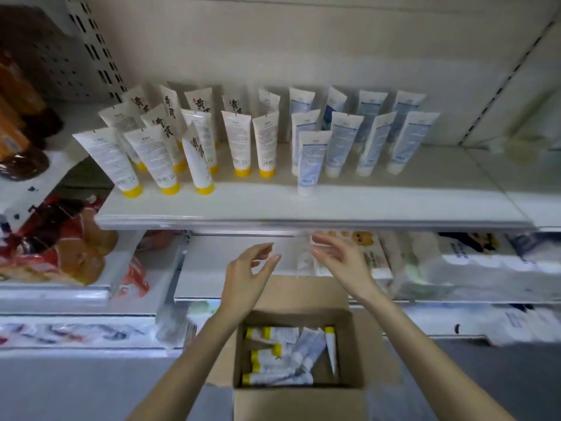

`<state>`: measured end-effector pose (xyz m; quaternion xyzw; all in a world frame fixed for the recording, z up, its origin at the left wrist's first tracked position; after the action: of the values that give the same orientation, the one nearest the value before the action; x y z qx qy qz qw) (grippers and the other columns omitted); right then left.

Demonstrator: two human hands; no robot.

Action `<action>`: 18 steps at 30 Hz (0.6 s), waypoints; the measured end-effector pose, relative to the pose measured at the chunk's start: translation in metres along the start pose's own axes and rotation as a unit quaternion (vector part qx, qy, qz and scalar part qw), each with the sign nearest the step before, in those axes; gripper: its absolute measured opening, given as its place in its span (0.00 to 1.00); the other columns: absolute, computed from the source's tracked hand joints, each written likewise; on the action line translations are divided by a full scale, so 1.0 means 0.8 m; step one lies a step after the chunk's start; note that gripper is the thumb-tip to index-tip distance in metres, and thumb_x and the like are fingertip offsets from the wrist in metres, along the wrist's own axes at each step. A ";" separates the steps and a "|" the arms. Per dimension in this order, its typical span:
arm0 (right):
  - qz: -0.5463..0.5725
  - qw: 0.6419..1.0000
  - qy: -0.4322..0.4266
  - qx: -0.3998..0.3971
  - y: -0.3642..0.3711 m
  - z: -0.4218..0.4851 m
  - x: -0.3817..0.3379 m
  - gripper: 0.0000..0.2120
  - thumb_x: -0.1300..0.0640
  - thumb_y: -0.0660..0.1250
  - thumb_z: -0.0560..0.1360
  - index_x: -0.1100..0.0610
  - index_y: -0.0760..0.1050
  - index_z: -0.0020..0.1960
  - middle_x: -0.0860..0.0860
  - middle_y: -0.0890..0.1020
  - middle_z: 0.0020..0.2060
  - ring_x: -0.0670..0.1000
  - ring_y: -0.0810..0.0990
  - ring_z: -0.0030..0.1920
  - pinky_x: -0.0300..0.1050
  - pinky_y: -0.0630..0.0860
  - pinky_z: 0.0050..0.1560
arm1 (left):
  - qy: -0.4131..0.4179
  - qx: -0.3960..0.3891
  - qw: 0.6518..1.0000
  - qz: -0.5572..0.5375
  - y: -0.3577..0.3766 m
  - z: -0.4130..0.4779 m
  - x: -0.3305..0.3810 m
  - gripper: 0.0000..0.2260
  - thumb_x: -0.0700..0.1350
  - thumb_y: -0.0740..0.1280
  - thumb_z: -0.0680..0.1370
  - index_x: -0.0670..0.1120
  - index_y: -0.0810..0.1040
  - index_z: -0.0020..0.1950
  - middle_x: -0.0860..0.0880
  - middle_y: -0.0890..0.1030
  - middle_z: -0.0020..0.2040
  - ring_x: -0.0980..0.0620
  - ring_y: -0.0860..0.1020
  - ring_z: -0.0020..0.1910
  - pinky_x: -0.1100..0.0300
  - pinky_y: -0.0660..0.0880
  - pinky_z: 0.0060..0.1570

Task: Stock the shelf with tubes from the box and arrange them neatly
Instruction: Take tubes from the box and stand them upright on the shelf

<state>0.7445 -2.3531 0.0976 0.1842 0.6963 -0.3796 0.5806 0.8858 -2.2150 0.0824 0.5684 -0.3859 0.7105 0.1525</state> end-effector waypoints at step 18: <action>0.050 0.907 0.414 -0.060 0.076 -0.122 0.296 0.16 0.54 0.67 0.76 0.63 0.76 0.59 0.54 0.79 0.48 0.48 0.77 0.46 0.39 0.76 0.45 | -0.312 -0.113 0.937 0.111 0.049 -0.126 -0.207 0.14 0.48 0.67 0.77 0.43 0.77 0.60 0.46 0.81 0.53 0.50 0.78 0.54 0.64 0.70 0.50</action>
<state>0.6604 -2.2852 -0.1423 0.3247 0.8852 -0.1972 0.2684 0.8414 -2.1309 -0.0910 0.6936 -0.5526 0.4620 0.0077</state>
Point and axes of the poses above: each hand's wrist, its own z-axis towards the middle knuckle, its own y-axis out of the palm, x = y × z, the point moved 2 cm from there along z, towards the middle knuckle
